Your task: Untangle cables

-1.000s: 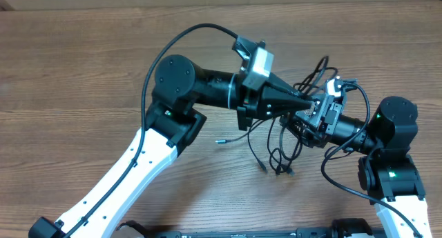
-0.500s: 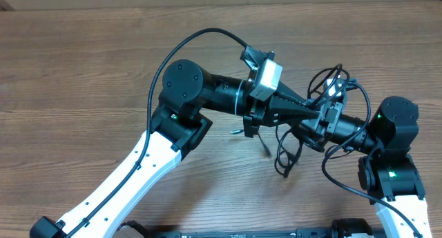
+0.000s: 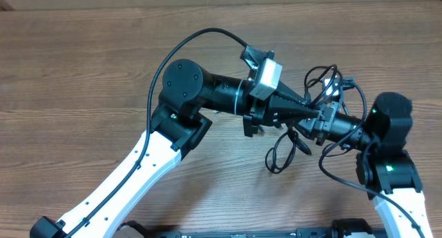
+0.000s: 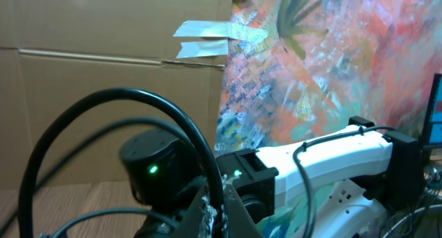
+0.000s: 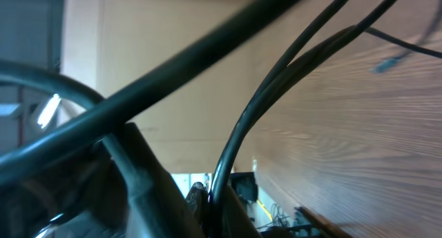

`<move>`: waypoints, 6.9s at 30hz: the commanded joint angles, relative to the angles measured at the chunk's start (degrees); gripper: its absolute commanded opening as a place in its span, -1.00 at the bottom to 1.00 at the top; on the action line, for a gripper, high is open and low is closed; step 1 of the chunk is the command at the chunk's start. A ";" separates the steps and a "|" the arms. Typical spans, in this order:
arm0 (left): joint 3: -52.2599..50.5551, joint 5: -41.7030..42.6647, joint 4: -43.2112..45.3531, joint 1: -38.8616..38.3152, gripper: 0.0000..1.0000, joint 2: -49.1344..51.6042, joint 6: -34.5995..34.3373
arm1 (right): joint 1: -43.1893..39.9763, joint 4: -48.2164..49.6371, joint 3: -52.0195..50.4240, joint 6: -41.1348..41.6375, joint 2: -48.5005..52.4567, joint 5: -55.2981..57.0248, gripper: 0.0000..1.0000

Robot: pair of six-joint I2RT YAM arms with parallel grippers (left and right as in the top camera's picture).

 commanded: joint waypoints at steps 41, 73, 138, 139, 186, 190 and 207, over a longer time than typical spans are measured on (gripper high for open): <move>0.61 5.46 12.50 16.76 -0.91 -0.11 -24.35 | -4.31 -12.50 0.37 -15.37 8.50 15.65 -0.93; 0.61 8.15 12.50 17.88 -0.92 -0.11 -24.30 | -4.28 -14.25 0.37 -26.38 8.50 17.42 0.70; 0.61 3.28 14.08 12.20 -0.91 -0.11 -20.57 | -4.17 -18.97 0.39 -41.99 6.62 28.76 1.00; 0.61 3.26 14.36 12.22 -0.91 -0.11 -20.87 | -4.20 -19.78 0.39 -41.97 6.91 30.75 1.00; 0.61 5.01 20.87 38.58 -0.92 -0.17 -41.11 | -4.52 -33.31 0.39 -20.46 7.34 68.74 1.00; 0.61 4.98 20.87 41.42 -0.91 -0.17 -42.84 | -6.23 -33.94 0.39 -20.28 7.34 68.74 1.00; 0.61 5.62 20.46 45.48 -0.92 -0.15 -43.41 | -14.53 -37.09 0.39 -20.76 7.34 67.95 1.00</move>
